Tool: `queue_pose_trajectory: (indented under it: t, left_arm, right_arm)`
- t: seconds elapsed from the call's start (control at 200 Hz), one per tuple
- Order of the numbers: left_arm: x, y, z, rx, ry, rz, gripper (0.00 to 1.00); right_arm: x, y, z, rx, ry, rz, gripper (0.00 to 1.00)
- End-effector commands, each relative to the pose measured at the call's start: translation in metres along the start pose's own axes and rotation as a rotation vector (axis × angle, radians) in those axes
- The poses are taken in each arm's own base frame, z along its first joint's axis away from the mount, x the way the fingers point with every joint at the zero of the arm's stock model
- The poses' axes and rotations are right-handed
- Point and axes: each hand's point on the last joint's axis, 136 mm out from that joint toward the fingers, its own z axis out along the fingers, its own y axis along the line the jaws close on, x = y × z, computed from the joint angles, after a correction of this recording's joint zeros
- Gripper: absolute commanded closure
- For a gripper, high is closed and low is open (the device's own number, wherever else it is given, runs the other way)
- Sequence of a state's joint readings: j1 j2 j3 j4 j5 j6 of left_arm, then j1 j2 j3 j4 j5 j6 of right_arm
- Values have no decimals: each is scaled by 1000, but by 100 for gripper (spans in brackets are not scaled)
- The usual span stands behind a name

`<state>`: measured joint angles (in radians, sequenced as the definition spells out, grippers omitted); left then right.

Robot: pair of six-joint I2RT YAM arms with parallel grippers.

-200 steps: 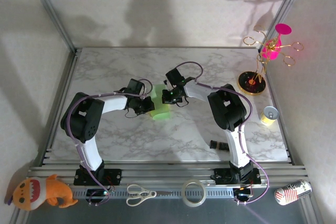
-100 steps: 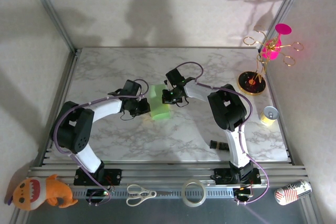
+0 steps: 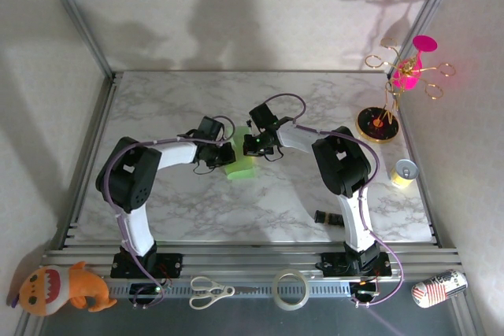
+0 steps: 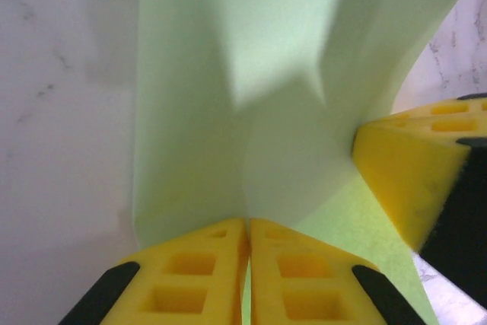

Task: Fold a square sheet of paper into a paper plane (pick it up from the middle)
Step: First fold the square sheet of paper in half at the center of the table.

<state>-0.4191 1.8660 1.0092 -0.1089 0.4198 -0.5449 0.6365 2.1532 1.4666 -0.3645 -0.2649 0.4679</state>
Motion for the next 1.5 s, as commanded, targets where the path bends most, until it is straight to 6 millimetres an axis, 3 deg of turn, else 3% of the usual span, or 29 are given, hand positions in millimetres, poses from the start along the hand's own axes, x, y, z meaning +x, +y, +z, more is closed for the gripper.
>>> queue_pose_trajectory:
  t: [0.0, 0.05, 0.1, 0.265, 0.406, 0.491, 0.676, 0.851, 1.112, 1.357, 1.492]
  left_arm:
    - [32, 76, -11, -232, 70, -54, 88]
    - [30, 82, -21, -237, 57, -72, 88]
    - [23, 76, -33, -209, 34, -72, 88]
    - [-3, 13, -54, 19, -34, -67, 87]
    - [-10, -27, -45, 104, -34, -53, 87]
    - [-3, -36, -29, 126, 3, -48, 87]
    - [17, -19, -4, 69, 89, -37, 88]
    - [48, 9, 2, -10, 184, -22, 90]
    - [100, 57, -17, -188, 298, 6, 92]
    - [123, 64, -33, -179, 307, -21, 92]
    - [124, 66, -46, -200, 289, -1, 92]
  right_arm:
    - [79, -112, 35, 375, 224, 103, 97]
    - [80, -112, 35, 378, 225, 103, 97]
    - [80, -113, 35, 380, 224, 103, 97]
    - [79, -111, 35, 371, 224, 107, 97]
    - [80, -112, 38, 368, 225, 116, 97]
    - [81, -112, 39, 368, 224, 120, 97]
    - [83, -113, 39, 368, 224, 123, 97]
    - [85, -114, 41, 365, 226, 135, 97]
    - [89, -118, 44, 376, 225, 159, 98]
    - [89, -119, 43, 380, 223, 161, 98]
    - [88, -118, 44, 378, 220, 160, 98]
